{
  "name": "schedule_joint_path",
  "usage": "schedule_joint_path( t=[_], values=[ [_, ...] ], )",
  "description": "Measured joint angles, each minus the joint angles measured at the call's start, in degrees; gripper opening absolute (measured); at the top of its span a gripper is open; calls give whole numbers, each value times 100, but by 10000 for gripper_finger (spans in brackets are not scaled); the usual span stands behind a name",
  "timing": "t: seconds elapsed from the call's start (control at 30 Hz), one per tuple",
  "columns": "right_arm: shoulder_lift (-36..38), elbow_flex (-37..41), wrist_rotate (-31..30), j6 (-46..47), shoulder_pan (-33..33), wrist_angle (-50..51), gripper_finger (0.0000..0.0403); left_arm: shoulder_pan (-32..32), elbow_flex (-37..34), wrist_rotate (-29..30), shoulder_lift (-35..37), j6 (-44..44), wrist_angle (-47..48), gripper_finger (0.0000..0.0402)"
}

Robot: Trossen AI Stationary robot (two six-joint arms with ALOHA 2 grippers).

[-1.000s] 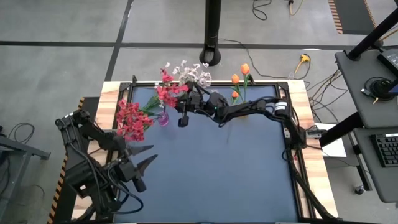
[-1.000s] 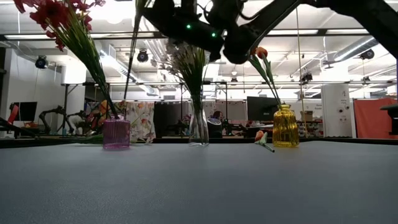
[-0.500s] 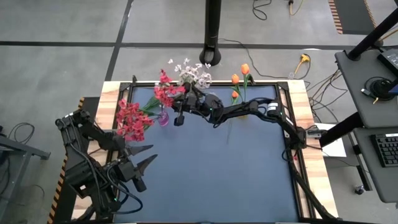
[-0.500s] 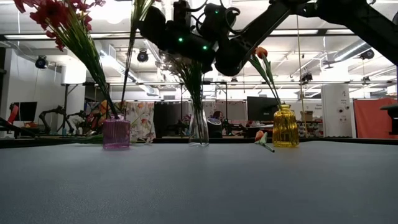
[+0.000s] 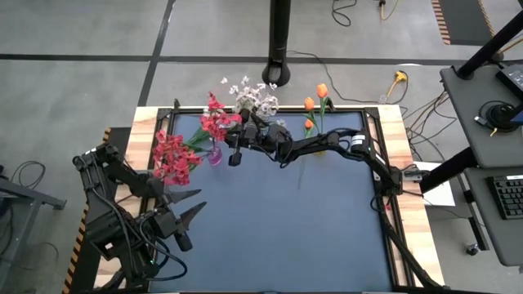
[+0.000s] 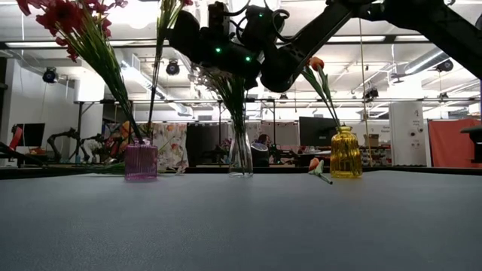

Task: Sort flowers into vase by color
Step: Put the red flower into the purple vase

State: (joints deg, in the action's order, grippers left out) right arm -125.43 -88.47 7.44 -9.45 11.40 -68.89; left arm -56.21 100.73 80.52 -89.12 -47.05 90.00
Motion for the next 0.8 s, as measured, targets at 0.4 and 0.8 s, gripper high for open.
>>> schedule_joint_path(
  t=[0.4,0.8],
  values=[
    [-2,2,-6,192,0,1,13,0,0,92,-2,2,-3,137],
    [-7,2,-7,96,0,132,13,0,0,149,-2,2,-42,137]
  ],
)
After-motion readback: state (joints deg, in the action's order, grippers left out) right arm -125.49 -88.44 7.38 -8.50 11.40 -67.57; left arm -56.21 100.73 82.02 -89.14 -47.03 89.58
